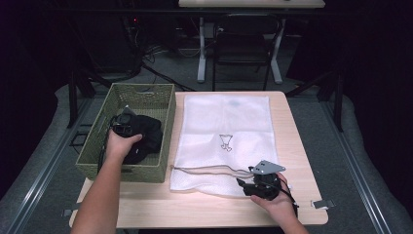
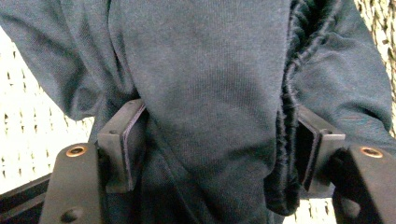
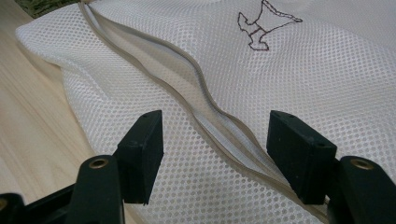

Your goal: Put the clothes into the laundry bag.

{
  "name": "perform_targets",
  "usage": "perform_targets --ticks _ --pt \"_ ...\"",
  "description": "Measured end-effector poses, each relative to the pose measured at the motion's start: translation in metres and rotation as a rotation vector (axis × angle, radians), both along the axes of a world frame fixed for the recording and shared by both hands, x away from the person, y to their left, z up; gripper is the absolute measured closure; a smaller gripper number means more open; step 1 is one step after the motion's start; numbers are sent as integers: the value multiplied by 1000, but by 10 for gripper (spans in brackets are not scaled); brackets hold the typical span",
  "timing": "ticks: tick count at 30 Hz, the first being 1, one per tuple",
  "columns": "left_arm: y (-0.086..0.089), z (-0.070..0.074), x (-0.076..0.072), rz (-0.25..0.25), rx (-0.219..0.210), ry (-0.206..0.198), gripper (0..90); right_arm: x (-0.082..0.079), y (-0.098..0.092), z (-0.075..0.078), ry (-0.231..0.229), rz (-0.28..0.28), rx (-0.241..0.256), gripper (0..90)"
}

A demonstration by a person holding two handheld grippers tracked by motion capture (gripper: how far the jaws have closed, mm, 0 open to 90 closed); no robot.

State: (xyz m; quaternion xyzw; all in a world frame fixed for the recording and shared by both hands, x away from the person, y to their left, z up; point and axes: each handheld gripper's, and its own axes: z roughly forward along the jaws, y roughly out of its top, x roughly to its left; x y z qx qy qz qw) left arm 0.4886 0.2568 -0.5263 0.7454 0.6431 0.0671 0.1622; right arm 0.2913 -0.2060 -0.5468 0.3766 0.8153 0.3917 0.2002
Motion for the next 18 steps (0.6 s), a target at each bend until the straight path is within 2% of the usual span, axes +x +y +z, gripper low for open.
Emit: perform_targets --ticks 7,18 --pt "1 -3 2 9 2 20 294 0 -1 0 -5 2 -2 363" --pt "0 -7 4 14 3 27 276 0 0 0 -2 3 -3 363"
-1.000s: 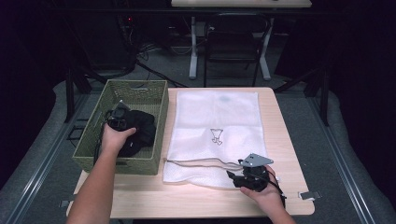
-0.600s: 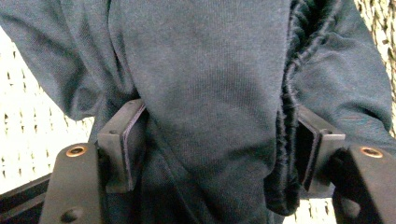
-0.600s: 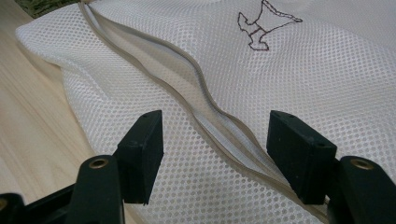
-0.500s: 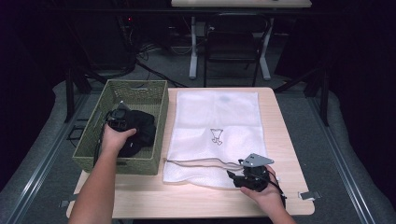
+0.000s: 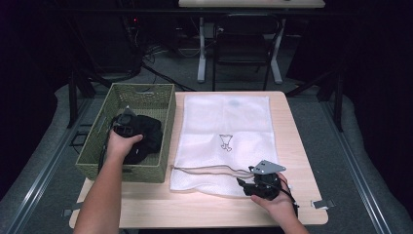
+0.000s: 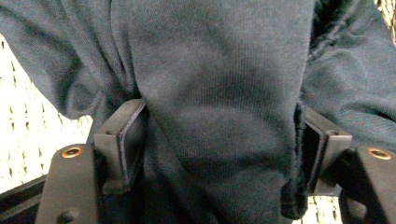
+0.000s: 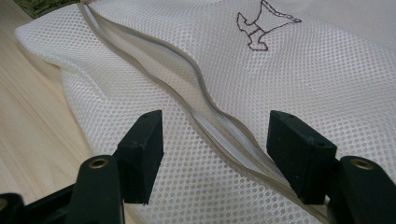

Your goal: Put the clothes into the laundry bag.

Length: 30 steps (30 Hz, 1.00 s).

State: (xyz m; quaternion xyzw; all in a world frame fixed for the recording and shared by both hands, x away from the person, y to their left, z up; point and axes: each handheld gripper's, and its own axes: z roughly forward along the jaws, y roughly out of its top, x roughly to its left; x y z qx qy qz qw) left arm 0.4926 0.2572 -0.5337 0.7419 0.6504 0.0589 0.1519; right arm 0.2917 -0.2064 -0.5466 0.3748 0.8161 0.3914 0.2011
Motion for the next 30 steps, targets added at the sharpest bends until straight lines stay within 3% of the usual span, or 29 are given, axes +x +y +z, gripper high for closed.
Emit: perform_targets --ticks 12,22,30 --pt "-2 -4 1 2 10 18 252 0 0 0 1 -1 0 363" --pt "-3 -8 1 -11 34 -8 253 0 0 0 -3 1 0 363" --pt "-3 -11 1 -9 33 -5 269 0 0 0 -3 1 0 363"
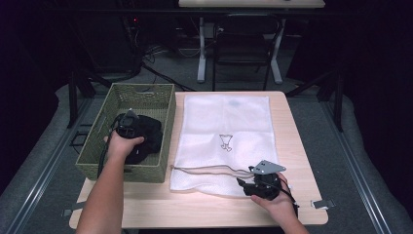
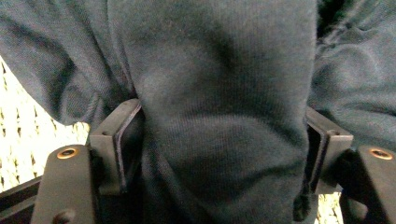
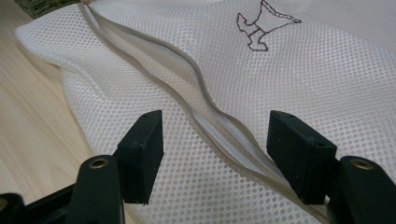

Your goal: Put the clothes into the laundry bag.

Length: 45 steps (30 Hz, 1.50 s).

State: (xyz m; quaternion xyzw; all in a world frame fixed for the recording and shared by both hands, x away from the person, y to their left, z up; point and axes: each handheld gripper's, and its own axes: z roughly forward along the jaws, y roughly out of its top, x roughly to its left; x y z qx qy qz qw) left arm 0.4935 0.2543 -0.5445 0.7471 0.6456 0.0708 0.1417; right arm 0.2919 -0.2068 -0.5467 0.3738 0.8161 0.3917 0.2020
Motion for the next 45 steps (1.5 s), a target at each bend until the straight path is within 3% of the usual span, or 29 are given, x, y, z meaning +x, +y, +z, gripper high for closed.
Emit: perform_targets --ticks 10,26,45 --pt "1 -1 -2 14 -24 -15 330 0 0 0 0 -1 0 363" --pt "1 2 -3 16 -51 -19 587 0 0 0 -1 1 0 363" --pt "2 10 -5 0 -56 -20 678 0 0 0 -2 0 1 363"
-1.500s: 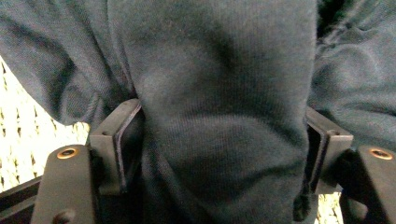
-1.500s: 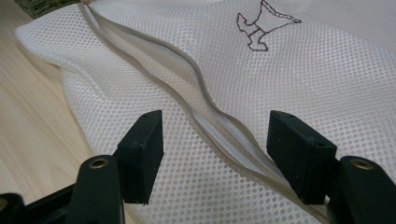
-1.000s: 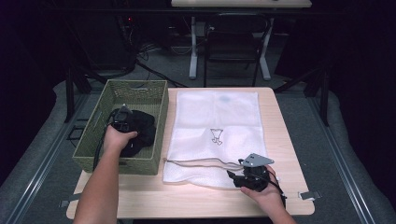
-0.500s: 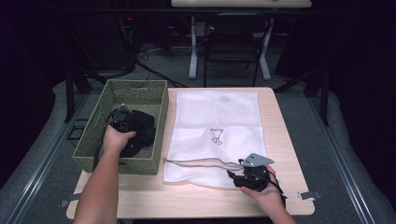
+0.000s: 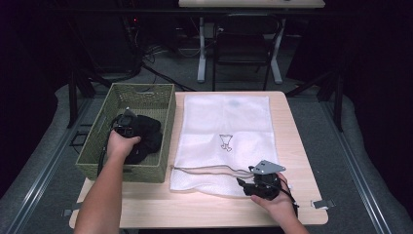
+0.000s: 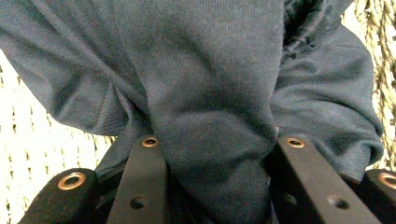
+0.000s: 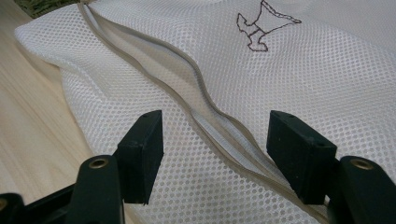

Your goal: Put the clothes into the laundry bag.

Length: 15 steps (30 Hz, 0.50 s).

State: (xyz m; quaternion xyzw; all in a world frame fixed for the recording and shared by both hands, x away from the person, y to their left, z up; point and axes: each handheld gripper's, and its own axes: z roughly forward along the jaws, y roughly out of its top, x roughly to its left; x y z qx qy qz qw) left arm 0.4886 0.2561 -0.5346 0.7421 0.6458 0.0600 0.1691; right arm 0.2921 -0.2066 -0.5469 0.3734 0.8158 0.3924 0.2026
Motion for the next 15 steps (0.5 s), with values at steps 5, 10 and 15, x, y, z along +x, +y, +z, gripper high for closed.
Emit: perform_targets --ticks 5,10,15 --pt "1 4 -1 -2 -11 -5 684 0 -1 0 -2 1 1 363" --pt "2 8 -3 -10 -18 -23 688 0 -1 0 -4 1 0 363" --pt "3 15 -4 -12 -27 -39 689 0 0 0 -2 0 -1 363"
